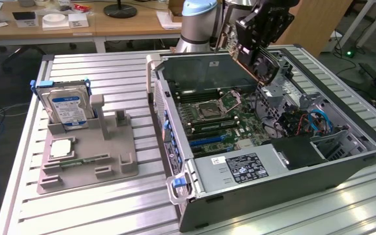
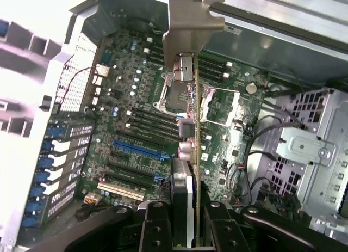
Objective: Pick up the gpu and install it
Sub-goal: 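Insert the gpu into the slot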
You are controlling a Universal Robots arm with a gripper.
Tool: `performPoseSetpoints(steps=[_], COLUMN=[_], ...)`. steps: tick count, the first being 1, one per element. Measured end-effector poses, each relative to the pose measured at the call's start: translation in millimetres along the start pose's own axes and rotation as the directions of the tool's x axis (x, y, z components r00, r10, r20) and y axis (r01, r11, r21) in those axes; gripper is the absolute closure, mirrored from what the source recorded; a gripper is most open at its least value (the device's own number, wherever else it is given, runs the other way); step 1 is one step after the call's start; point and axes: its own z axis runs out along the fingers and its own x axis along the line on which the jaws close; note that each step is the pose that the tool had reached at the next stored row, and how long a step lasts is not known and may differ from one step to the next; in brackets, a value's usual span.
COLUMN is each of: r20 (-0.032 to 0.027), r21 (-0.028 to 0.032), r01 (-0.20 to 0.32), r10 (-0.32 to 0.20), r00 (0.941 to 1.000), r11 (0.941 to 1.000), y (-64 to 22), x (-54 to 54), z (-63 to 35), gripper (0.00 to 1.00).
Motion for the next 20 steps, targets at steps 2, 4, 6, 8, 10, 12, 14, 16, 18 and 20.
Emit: performPoseSetpoints(steps=[2,4,6,8,10,12,14,16,18,20], r20=[-0.0016,-0.0031,-0.0044,-0.0058,-0.0070,-0.0081,-0.0089,-0.0098,-0.0106,-0.0114], r21=[-0.0002,-0.0004,-0.0007,-0.0010,-0.0012,-0.0014,-0.0019,-0.0022,-0.0024,-0.0027], r01=[0.036,0.069,0.099,0.129,0.155,0.180,0.201,0.221,0.238,0.256], r10=[-0.036,-0.069,-0.099,-0.129,-0.155,-0.180,-0.201,-0.221,-0.238,-0.256], r00=[0.9994,0.9976,0.9951,0.9916,0.9878,0.9837,0.9795,0.9753,0.9712,0.9666], r11=[0.9994,0.9976,0.9951,0.9916,0.9879,0.9837,0.9796,0.9754,0.9712,0.9667], y=[0.0,0.0,0.0,-0.1,-0.1,-0.2,-0.3,-0.6,-0.9,-1.1], x=[0.0,0.0,0.0,0.0,0.0,0.0,0.1,0.1,0.2,0.3], z=[0.2,0.4,0.5,0.7,0.8,0.9,1.1,1.3,1.4,1.5], gripper=[0.72,0.72,0.72,0.72,0.72,0.72,0.72,0.72,0.72,0.72])
